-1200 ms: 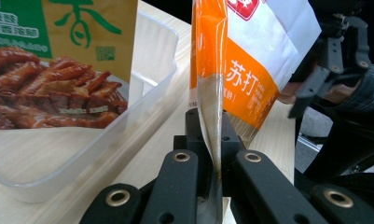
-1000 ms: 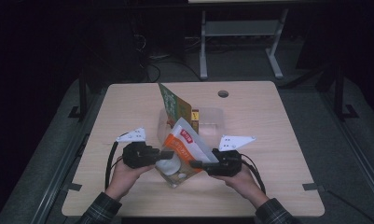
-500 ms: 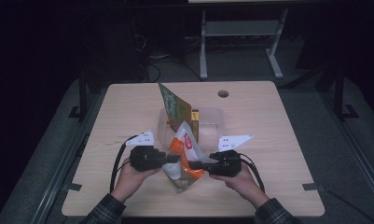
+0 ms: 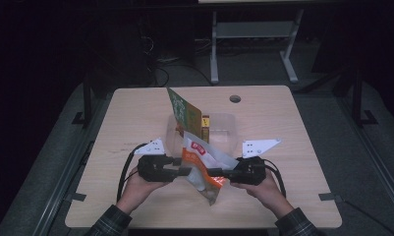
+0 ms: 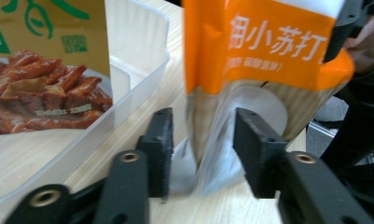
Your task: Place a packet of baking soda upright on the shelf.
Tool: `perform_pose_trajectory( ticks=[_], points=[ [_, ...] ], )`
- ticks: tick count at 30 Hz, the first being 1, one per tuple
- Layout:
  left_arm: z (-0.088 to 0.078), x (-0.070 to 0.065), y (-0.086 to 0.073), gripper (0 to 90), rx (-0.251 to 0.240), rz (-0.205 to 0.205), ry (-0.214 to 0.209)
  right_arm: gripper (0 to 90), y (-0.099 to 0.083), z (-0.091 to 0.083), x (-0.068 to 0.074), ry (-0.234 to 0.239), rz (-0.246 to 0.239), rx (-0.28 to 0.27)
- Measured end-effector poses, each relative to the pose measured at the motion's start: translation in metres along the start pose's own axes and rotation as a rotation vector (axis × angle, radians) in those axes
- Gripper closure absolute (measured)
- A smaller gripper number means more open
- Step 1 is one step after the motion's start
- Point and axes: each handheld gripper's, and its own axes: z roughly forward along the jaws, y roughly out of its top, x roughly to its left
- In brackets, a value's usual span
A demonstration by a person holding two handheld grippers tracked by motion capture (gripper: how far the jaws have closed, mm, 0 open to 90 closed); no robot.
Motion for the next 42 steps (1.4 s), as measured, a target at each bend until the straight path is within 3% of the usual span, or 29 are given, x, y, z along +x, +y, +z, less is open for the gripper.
perform_pose_trajectory(
  ticks=[2, 5, 12, 24, 31, 36, 42],
  points=[
    [-0.001, 0.001, -0.001, 46.8, 0.008, -0.008, 0.002, 90.0, 0.001, -0.003, 0.001, -0.011, -0.018, 0.020],
    [-0.003, -0.001, -0.004, 40.1, 0.042, 0.013, 0.017, 90.0, 0.002, -0.009, 0.002, -0.026, -0.023, 0.033],
    [-0.010, -0.005, -0.023, 35.5, 0.103, 0.017, 0.038, 90.0, 0.006, -0.025, -0.001, -0.065, -0.028, 0.021],
    [-0.024, -0.006, -0.047, 30.6, 0.119, -0.015, 0.046, 90.0, 0.011, -0.051, -0.004, -0.131, -0.013, -0.005],
    [-0.018, 0.001, -0.053, 28.2, 0.133, -0.018, 0.025, 90.0, 0.020, -0.069, -0.010, -0.170, -0.022, -0.011],
    [-0.016, 0.006, -0.055, 22.9, 0.133, -0.005, 0.039, 90.0, 0.028, -0.076, -0.018, -0.192, -0.032, -0.009],
    [-0.016, 0.012, -0.058, 16.8, 0.129, -0.035, 0.063, 90.0, 0.040, -0.081, -0.028, -0.232, -0.029, -0.032]
  ],
)
